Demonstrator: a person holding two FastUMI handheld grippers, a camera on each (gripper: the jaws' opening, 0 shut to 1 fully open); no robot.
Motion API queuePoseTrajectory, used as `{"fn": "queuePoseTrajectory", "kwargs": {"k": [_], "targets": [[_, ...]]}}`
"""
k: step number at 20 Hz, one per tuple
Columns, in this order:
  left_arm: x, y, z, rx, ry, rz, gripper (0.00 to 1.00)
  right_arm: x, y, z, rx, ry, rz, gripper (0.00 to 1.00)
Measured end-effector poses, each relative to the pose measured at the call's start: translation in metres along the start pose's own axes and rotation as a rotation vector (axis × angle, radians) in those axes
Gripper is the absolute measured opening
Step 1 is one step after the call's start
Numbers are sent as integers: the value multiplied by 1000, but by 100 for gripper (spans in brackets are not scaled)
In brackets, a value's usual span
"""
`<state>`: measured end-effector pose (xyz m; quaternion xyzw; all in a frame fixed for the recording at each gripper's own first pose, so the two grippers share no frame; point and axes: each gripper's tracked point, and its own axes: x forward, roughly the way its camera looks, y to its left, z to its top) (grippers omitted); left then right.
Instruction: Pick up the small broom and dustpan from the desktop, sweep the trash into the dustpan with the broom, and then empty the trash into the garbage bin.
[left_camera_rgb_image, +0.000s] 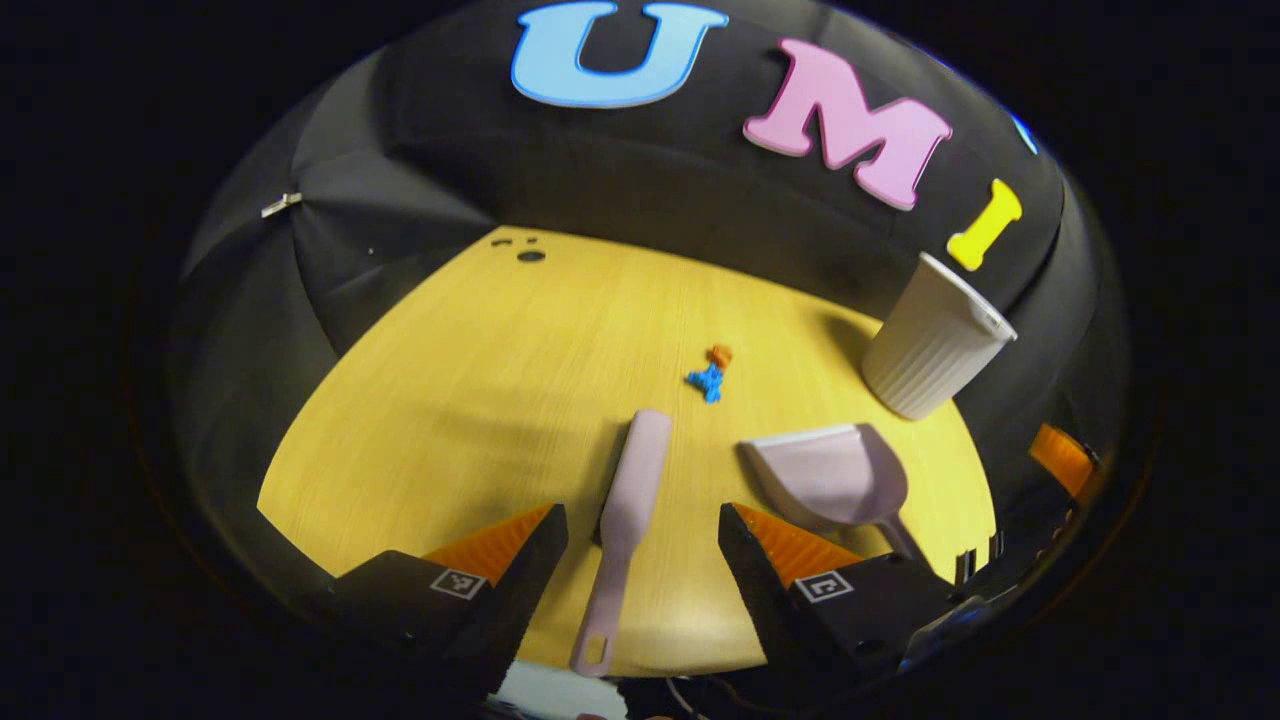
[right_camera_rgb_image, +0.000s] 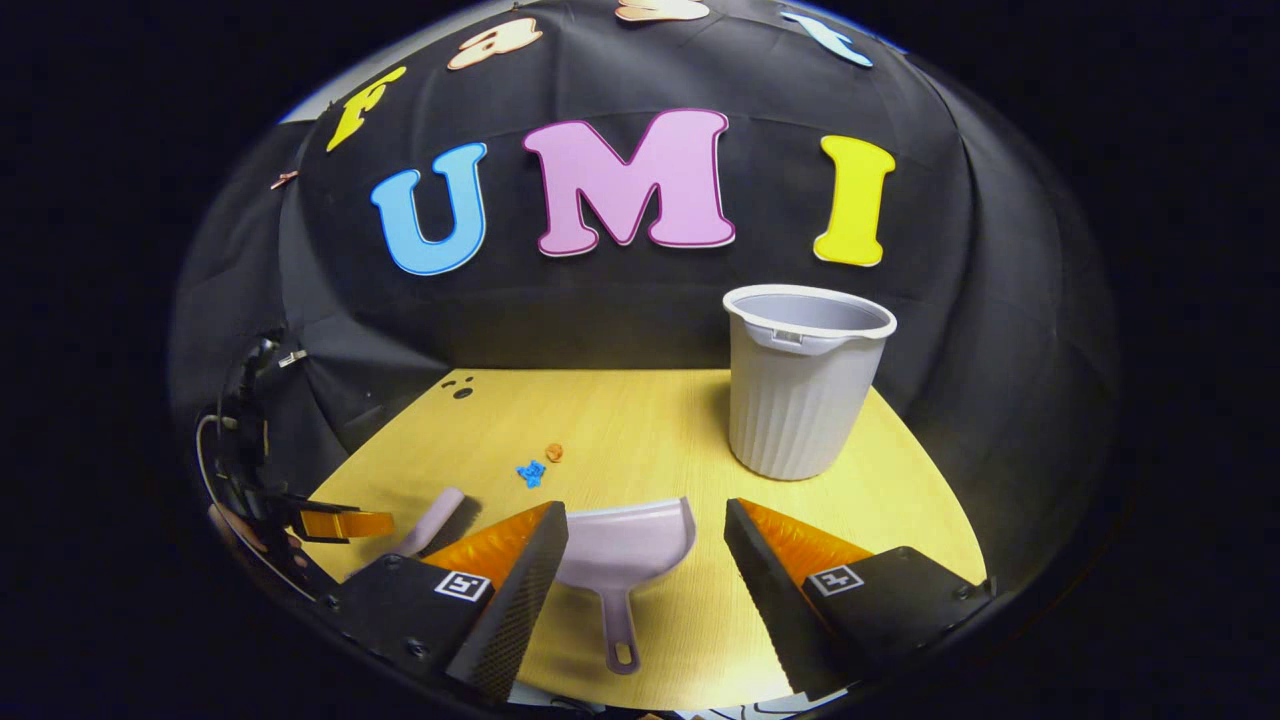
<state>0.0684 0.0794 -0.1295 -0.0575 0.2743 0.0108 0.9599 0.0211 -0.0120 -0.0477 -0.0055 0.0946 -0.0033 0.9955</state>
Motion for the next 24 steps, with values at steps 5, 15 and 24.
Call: {"fn": "queuePoseTrajectory", "kwargs": {"k": [5, 15, 24], "targets": [[39, 1, -23, 66, 164, 4, 95, 1, -14, -24, 46, 64, -38, 99], [88, 8, -52, 228, 301, 56, 72, 13, -20, -61, 138, 168, -29, 99], [92, 16, -58, 207, 258, 93, 35, 28, -7, -67, 78, 203, 34, 99]]}}
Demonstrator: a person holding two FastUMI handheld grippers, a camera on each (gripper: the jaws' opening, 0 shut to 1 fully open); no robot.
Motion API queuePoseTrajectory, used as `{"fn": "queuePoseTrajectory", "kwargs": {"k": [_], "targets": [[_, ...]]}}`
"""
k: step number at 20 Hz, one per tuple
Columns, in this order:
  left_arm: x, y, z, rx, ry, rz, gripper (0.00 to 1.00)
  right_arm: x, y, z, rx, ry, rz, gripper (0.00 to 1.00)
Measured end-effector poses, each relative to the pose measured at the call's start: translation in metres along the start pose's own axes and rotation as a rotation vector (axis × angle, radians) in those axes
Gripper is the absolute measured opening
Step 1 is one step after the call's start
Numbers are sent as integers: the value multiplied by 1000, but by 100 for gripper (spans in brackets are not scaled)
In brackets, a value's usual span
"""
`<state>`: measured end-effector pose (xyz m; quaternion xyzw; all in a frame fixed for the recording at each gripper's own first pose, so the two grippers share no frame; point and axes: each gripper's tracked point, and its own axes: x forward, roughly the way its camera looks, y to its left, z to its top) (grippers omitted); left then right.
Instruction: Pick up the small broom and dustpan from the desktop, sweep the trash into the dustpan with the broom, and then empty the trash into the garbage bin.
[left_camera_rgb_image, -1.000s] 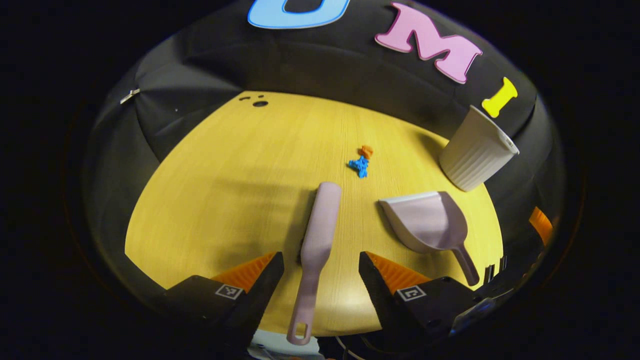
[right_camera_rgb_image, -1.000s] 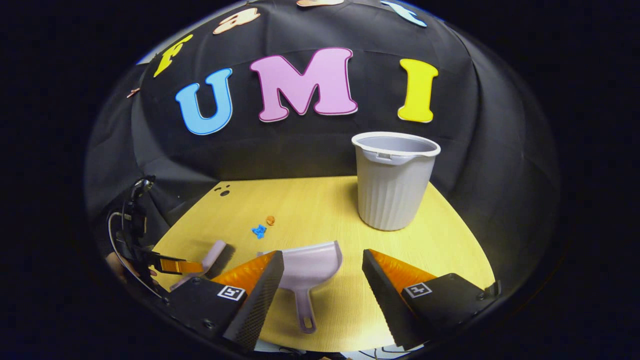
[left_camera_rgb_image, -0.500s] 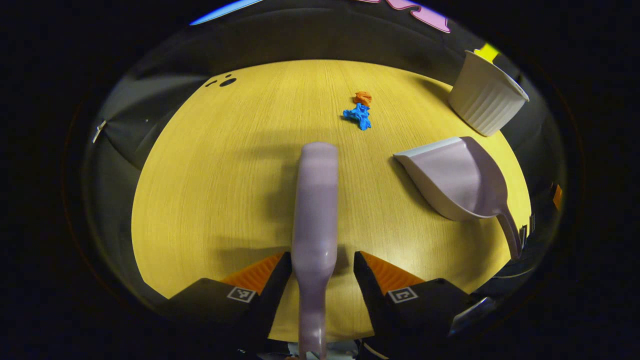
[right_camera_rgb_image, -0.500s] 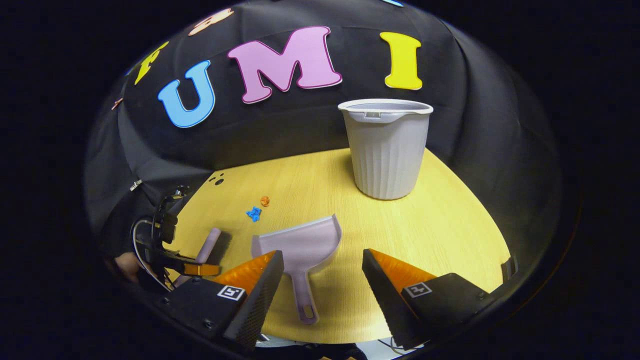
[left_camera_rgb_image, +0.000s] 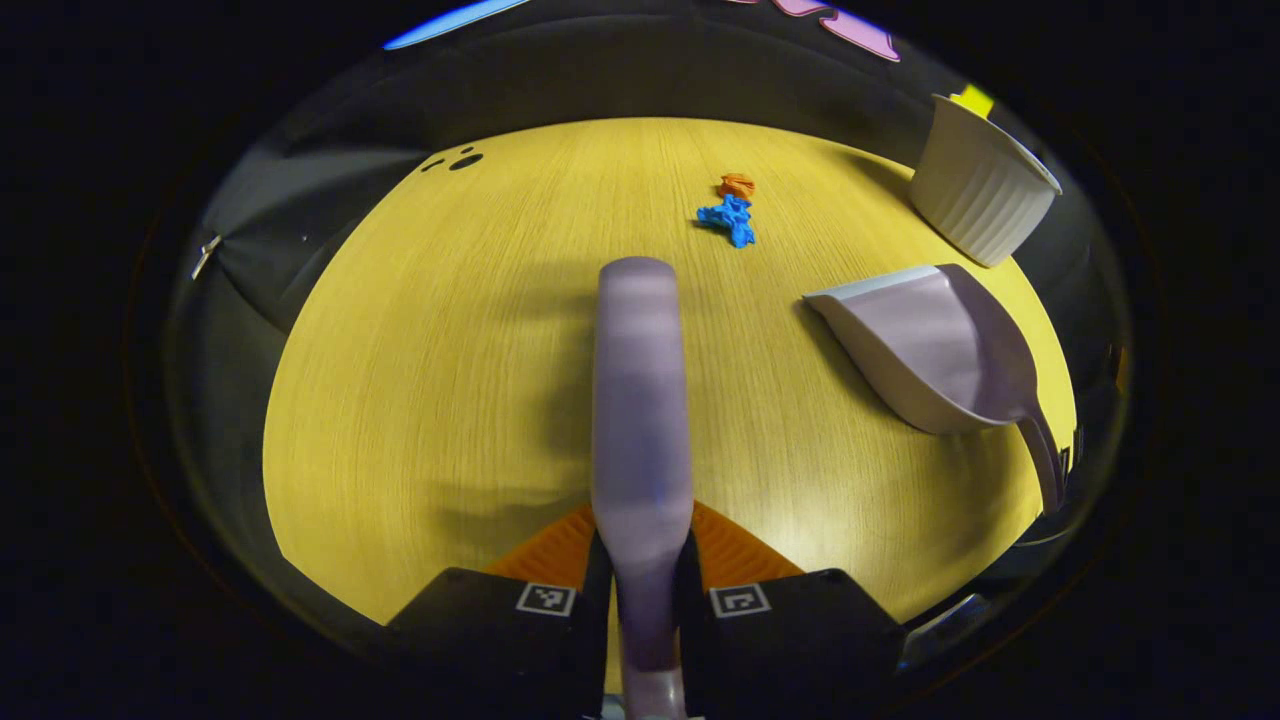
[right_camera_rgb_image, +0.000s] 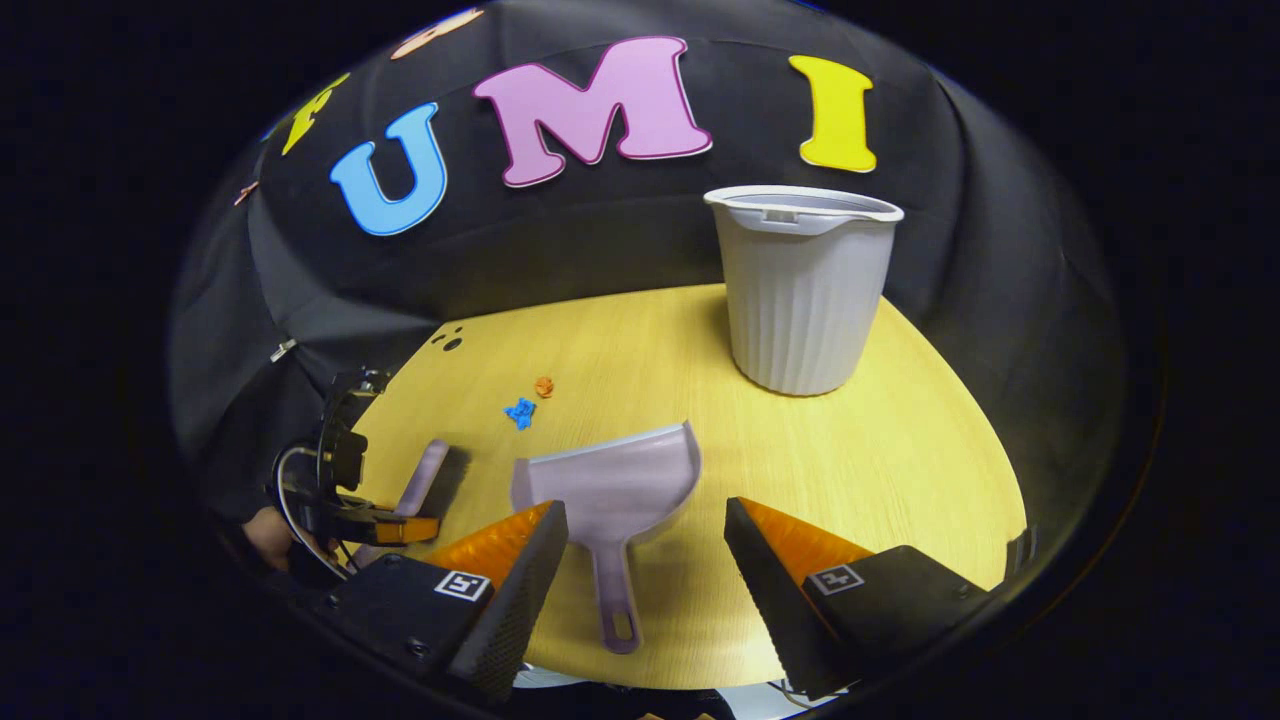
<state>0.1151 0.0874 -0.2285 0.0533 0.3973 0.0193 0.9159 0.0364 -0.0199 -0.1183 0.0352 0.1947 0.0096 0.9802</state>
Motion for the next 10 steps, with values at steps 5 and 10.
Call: {"fn": "queuePoseTrajectory", "kwargs": {"k": [5, 10], "targets": [[-11, 3, 11, -73, -162, -19, 25, 11, 16, 0, 47, 55, 33, 99], [-56, 11, 11, -113, -275, -29, 24, 19, 19, -26, 63, 156, 33, 99]]}}
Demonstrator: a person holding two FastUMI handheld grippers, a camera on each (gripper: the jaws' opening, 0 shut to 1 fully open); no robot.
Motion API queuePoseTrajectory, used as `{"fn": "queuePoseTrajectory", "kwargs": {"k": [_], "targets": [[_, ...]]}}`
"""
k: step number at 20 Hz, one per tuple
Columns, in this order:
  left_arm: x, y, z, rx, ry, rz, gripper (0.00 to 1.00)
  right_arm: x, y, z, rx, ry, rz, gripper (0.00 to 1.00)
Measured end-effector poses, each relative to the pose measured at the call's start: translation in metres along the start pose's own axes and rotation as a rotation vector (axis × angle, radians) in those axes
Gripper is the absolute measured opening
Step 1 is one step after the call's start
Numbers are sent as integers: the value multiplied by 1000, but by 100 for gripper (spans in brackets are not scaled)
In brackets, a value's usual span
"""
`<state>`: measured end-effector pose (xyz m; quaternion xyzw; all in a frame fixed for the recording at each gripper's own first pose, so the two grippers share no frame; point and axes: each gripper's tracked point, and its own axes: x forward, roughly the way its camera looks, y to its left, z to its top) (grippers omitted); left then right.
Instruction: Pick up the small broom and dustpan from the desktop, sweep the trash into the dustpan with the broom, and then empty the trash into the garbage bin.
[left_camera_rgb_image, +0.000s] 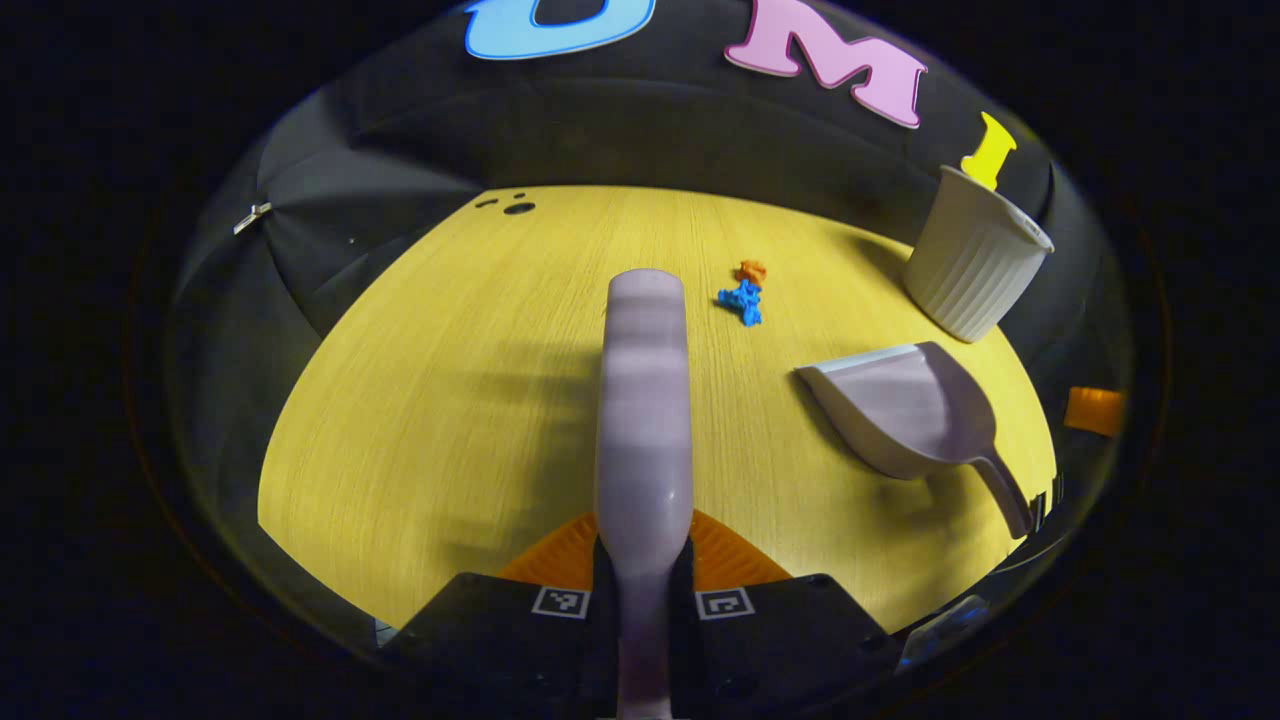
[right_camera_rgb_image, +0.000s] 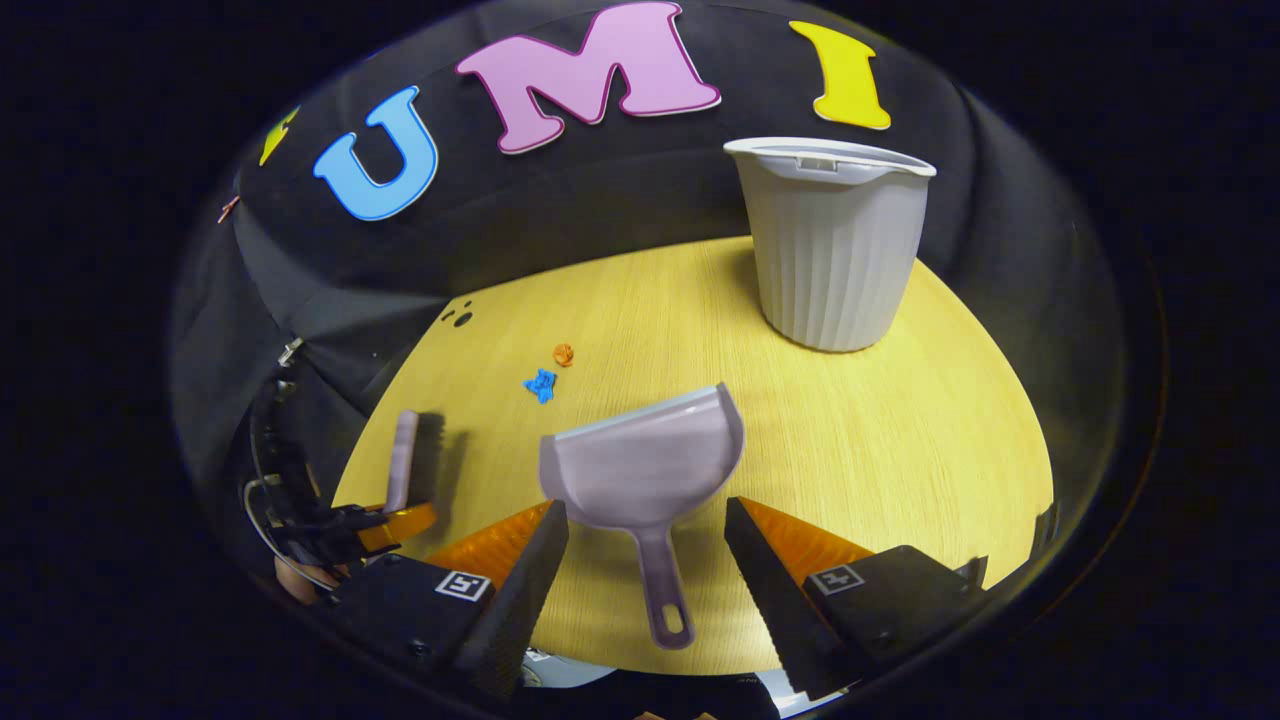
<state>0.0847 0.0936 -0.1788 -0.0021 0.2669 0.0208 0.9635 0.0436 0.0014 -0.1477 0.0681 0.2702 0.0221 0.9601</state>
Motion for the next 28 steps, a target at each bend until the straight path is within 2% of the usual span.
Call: {"fn": "queuePoseTrajectory", "kwargs": {"k": [6, 9, 15, 19, 21, 23, 24, 26, 27, 28], "targets": [[-55, 2, -8, -77, -62, -4, 24, 17, 2, -32, -80, 96, -11, 99], [-71, 7, -19, -82, -71, 11, 24, 36, -4, -50, -107, 155, -34, 99], [-81, 9, -40, -107, -30, 40, 24, 74, -19, -81, -112, 281, -93, 99], [-78, 9, -37, -128, -2, 53, 24, 86, -22, -86, -115, 319, -102, 100], [-74, 7, -31, -137, 2, 53, 24, 94, -20, -88, -111, 334, -98, 97], [-69, 4, -23, -143, 8, 53, 24, 98, -20, -87, -113, 335, -110, 89], [-64, 3, -19, -146, 12, 54, 24, 103, -18, -87, -115, 336, -105, 91], [-58, 0, -9, -144, 10, 55, 24, 105, -19, -85, -142, 343, -119, 68], [-55, -3, -3, -139, 8, 55, 24, 105, -20, -85, -163, 342, -128, 66], [-51, -5, 1, -130, 9, 54, 24, 105, -25, -85, -191, 344, -145, 58]]}}
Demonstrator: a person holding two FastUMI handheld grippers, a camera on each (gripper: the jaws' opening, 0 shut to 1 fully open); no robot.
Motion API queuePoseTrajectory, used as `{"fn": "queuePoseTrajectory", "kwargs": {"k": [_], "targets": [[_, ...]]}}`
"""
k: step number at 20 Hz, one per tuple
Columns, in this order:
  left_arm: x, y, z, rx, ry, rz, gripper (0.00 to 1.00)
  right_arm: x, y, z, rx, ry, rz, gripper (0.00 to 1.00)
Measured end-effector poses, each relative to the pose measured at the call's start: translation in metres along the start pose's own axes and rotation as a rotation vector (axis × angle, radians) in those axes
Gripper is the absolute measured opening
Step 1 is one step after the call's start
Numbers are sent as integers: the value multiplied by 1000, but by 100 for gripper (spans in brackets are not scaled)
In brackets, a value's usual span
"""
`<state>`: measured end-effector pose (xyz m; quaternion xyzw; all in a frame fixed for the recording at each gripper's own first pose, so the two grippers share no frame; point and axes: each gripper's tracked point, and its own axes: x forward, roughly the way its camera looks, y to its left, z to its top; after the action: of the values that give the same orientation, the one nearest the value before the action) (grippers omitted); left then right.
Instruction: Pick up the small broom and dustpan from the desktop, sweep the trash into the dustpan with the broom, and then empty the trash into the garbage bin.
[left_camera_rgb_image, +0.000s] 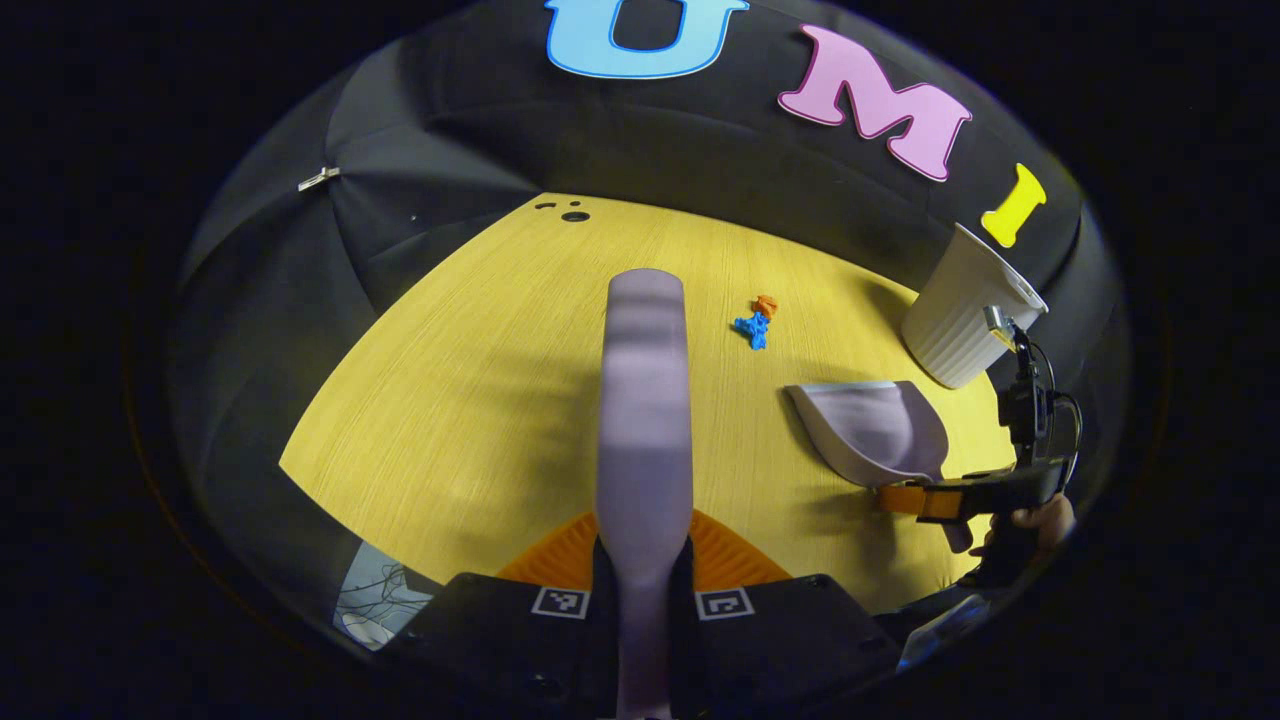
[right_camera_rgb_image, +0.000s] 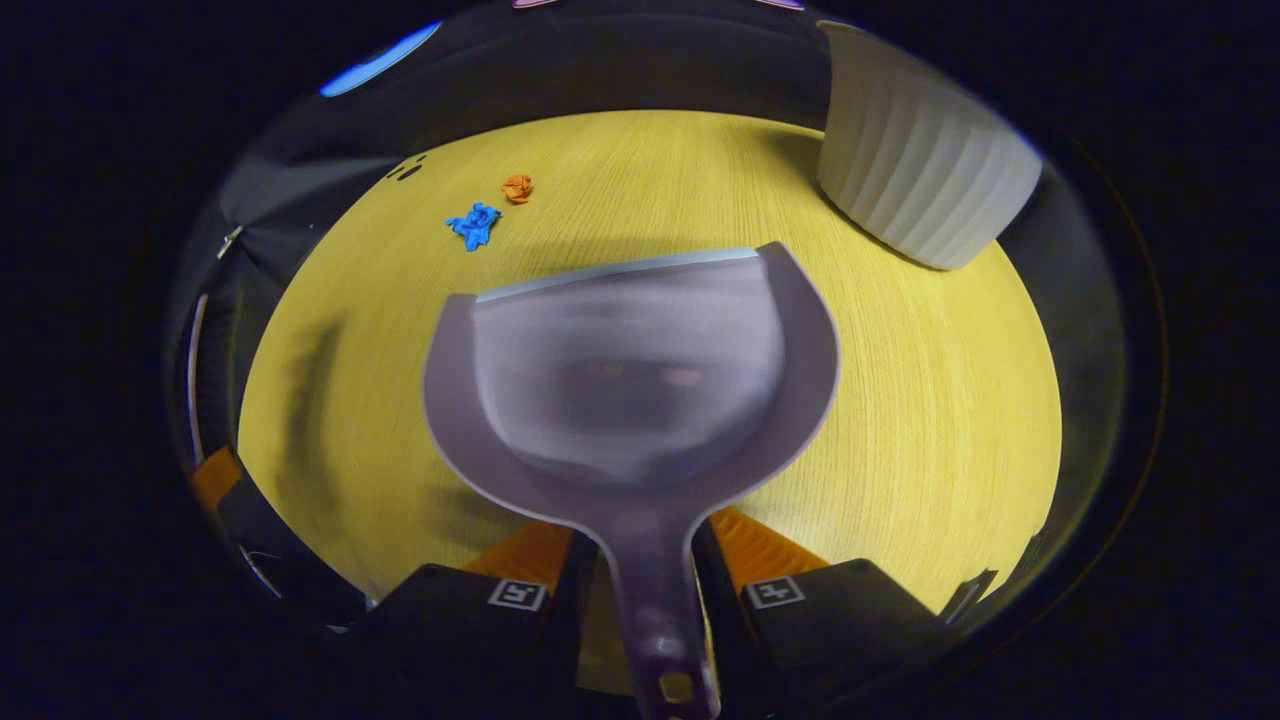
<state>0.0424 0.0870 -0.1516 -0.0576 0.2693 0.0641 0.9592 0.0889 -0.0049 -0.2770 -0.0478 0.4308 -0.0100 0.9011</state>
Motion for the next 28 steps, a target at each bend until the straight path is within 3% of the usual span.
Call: {"fn": "queuePoseTrajectory", "kwargs": {"k": [1, 4, 7, 8, 13, 14, 17, 23, 28], "targets": [[4, -3, 4, 10, 1, -1, 24, 1, 0, 1, -19, -2, 2, 46], [18, -10, 15, 41, 14, -7, 24, 0, 1, 2, -29, 11, 30, 36], [35, -15, 28, 65, 40, -18, 24, 0, 3, 0, -48, 19, 91, 38], [43, -16, 32, 80, 55, -20, 24, -1, 1, 2, -53, 20, 103, 34], [93, -33, 63, 174, 142, -106, 24, 0, -6, 3, -113, 34, 101, 40], [107, -34, 74, 200, 152, -111, 24, 0, -10, 4, -128, 36, 99, 36], [145, -40, 103, 291, 171, -112, 25, -1, -17, 2, -163, 41, 105, 40], [205, -52, 148, 544, 213, -107, 24, -9, -35, 7, -279, -5, 94, 36], [229, -77, 143, 757, 299, -193, 24, -17, -39, -2, -284, 28, 129, 36]]}}
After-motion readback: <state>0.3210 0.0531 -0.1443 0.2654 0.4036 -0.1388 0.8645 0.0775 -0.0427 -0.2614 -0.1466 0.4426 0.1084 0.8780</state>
